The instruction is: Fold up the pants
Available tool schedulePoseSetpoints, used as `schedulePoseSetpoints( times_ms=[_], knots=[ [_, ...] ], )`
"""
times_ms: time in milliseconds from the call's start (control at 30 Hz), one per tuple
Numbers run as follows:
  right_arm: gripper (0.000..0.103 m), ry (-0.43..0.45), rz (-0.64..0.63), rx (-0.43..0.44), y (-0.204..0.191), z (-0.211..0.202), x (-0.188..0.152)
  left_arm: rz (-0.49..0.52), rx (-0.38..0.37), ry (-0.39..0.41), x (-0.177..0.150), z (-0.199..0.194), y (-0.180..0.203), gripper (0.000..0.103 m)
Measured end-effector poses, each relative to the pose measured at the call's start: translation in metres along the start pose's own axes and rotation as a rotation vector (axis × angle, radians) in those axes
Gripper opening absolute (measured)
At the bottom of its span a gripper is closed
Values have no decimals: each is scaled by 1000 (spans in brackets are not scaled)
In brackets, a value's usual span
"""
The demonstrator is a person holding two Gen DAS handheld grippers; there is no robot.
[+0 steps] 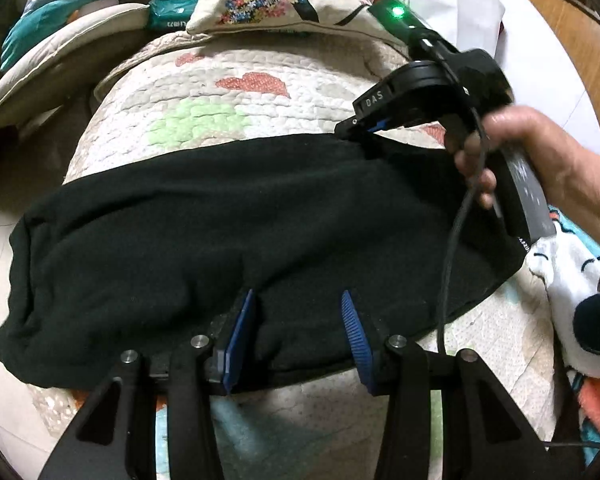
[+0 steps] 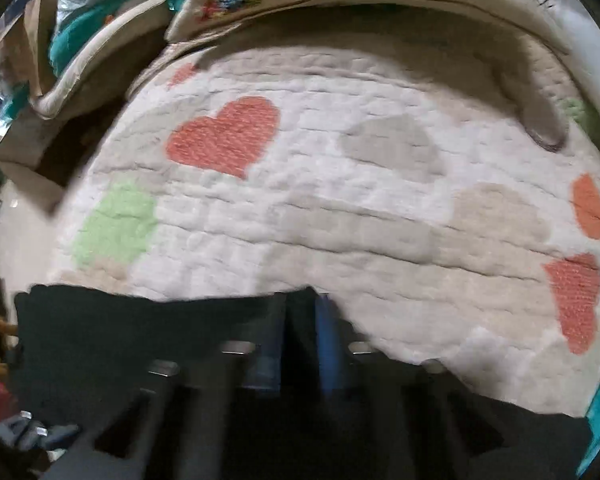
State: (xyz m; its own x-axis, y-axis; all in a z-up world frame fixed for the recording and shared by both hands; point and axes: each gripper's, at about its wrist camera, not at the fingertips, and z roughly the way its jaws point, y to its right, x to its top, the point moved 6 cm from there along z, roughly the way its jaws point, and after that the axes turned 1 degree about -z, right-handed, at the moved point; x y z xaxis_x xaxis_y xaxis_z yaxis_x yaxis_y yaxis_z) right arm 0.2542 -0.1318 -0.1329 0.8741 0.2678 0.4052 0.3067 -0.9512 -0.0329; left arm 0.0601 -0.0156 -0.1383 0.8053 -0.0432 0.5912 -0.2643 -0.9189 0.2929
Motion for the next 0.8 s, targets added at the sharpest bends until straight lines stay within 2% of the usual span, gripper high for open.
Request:
schedulePoseSetpoints(
  times_ms=[133, 167, 233, 367, 433, 500, 533, 567, 633, 700, 767, 800],
  knots=[
    [6, 7, 12, -37, 6, 3, 19, -4, -5, 24, -2, -1, 0, 44],
    [0, 11, 17, -47, 7, 4, 23, 0, -5, 28, -3, -2, 0, 44],
    [0, 37, 31, -92, 10, 7, 31, 10, 0, 33, -4, -2, 2, 44],
    [1, 52, 60, -128, 12, -1, 33, 17, 1, 21, -4, -6, 3, 44],
    [5, 74, 72, -118, 11, -15, 31, -25, -16, 21, -2, -15, -2, 44],
    [19, 103, 83, -109, 8, -32, 26, -75, -31, 51, 0, -31, -10, 44],
    [33, 115, 81, -104, 4, -41, 22, -120, -25, 76, 0, -43, -18, 44],
    [43, 130, 70, -86, -3, -50, 18, -158, -19, 94, 1, -51, -26, 44],
    [43, 137, 41, -67, -15, -61, 12, -283, 4, 139, 0, -72, -54, 45],
    [43, 130, 4, -32, -38, -66, 10, -435, 47, 168, -6, -88, -89, 51],
    [43, 119, -21, 23, -66, -68, 10, -627, 62, 180, -18, -97, -131, 51],
    [43, 113, -29, 49, -78, -67, 9, -689, 59, 172, -25, -98, -144, 51]
  ],
)
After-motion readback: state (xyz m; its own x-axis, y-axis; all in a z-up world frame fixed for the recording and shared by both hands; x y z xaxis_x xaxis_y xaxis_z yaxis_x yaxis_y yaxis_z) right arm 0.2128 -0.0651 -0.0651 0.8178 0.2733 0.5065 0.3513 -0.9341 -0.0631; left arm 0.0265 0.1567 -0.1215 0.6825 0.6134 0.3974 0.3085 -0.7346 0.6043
